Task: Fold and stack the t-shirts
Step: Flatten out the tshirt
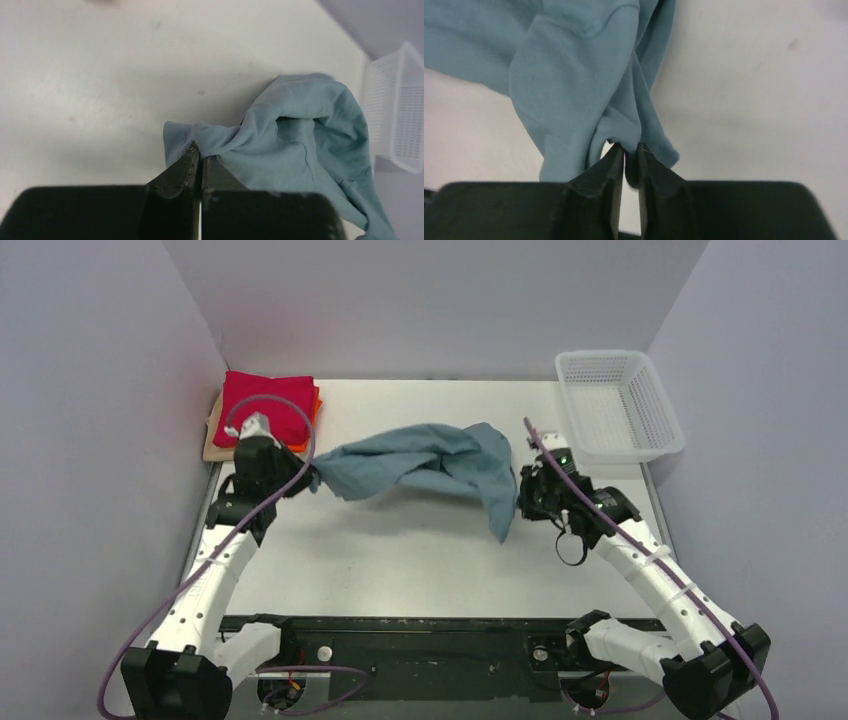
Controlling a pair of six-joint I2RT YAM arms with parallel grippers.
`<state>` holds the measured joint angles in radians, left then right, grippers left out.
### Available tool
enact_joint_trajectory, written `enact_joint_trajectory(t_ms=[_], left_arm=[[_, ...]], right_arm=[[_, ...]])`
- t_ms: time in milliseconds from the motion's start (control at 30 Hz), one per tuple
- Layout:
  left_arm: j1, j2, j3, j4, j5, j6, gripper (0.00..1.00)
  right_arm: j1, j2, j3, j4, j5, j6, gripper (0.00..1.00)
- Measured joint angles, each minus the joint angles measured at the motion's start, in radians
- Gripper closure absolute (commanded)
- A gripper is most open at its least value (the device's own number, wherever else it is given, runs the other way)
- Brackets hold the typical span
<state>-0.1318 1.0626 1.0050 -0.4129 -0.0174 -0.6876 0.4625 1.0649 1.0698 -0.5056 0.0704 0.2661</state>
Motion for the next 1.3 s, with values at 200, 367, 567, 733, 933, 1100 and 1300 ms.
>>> enact_joint_trajectory(t_ms=[200,367,567,733,933,1100,1300], left_arm=[[0.003,-0.039,-0.393,-0.115,0.005,-0.118,0.13],[0.003,-0.096,-0.407,-0.243,-0.034,-0.147,0.12],[-0.024,-0.177,-0.346,-0.262,-0.006,-0.14,0.11],[-0.169,-0.15,-0.403,-0.23,0.033,-0.156,0.11],[-0.212,-0.045,-0.507,-0.105,0.081,-0.199,0.14],[-0.215,0.056,-0.51,-0.002,0.089,-0.211,0.3],[-0.241,0.127,-0.509,0.029,0.037,-0.2,0.99]], right_arm=[[0.116,0.062,-0.348,-0.031,-0.01,0.137,0.18],[0.148,0.023,-0.349,-0.086,0.07,0.238,0.17],[0.196,-0.059,-0.274,-0.073,0.117,0.323,0.2],[0.225,0.055,-0.212,-0.005,0.135,0.344,0.32],[0.219,0.319,-0.103,0.095,0.178,0.328,0.41],[0.176,0.463,-0.061,0.166,0.187,0.309,0.47],[0.122,0.545,-0.061,0.214,0.182,0.304,0.68]])
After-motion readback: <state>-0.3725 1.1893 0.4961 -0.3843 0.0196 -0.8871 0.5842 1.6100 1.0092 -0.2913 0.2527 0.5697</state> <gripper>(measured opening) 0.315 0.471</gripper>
